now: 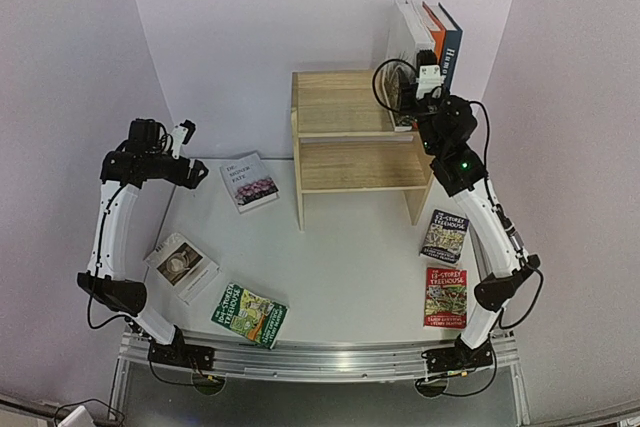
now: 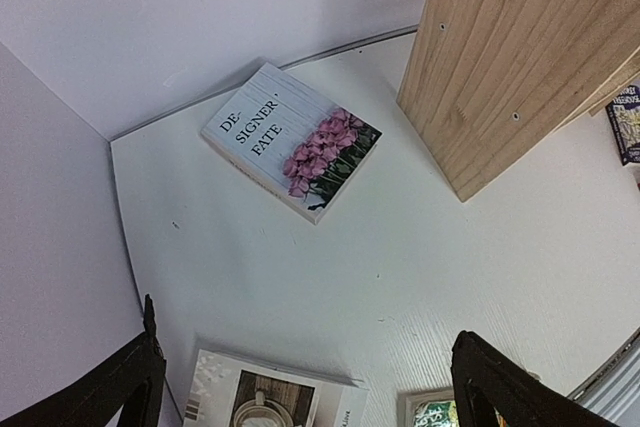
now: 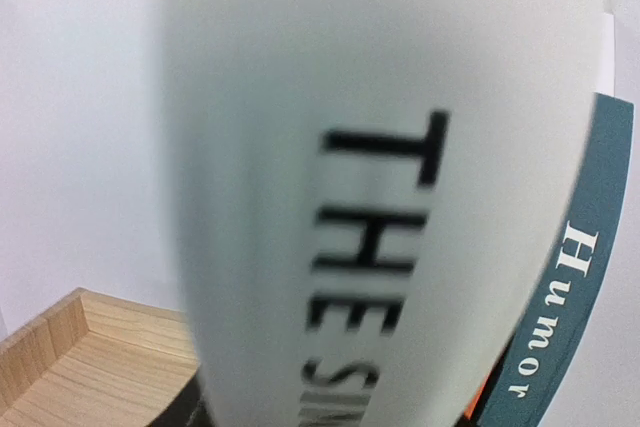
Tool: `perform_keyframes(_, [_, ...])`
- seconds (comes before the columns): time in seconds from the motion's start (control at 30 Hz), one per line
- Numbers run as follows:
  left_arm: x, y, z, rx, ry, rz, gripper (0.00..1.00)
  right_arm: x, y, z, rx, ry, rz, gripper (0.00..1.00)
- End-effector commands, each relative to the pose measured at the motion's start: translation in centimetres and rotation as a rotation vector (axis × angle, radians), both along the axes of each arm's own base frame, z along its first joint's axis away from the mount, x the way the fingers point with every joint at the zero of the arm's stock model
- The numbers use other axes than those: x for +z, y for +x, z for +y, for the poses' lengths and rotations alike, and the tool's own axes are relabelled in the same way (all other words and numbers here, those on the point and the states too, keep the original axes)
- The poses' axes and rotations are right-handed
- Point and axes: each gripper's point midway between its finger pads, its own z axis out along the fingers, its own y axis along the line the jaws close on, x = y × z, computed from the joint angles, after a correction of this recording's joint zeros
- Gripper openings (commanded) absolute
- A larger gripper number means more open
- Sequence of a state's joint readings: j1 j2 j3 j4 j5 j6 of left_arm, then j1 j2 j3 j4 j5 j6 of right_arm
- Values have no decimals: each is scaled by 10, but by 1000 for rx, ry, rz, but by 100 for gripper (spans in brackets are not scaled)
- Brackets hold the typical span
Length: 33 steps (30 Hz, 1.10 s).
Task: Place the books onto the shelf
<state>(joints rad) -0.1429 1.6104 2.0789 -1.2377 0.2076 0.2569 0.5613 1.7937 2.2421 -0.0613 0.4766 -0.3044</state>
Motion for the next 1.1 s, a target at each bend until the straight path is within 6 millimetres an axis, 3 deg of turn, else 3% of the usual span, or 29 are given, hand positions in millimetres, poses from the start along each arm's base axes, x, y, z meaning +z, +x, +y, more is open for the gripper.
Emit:
perform_keyframes(0.0, [13, -4, -3, -13, -21, -35, 100, 5, 1, -7, -43, -14, -6, 53])
perform_keyframes(0.33, [10, -9, -7, -39, -31, -19, 100, 13, -6, -12, -52, -10, -33, 57])
perform_keyframes(0.53, [9, -10, -8, -46, -36, -15, 100, 21, -21, -24, -110, 31, -93, 57])
perform_keyframes(0.93, [5, -10, -11, -58, -43, -2, 100, 5, -33, -12, -113, -24, -97, 60])
perform_keyframes(1.07, [5, -11, -12, -67, -46, 1, 100, 1, -35, -22, -197, -30, -97, 62])
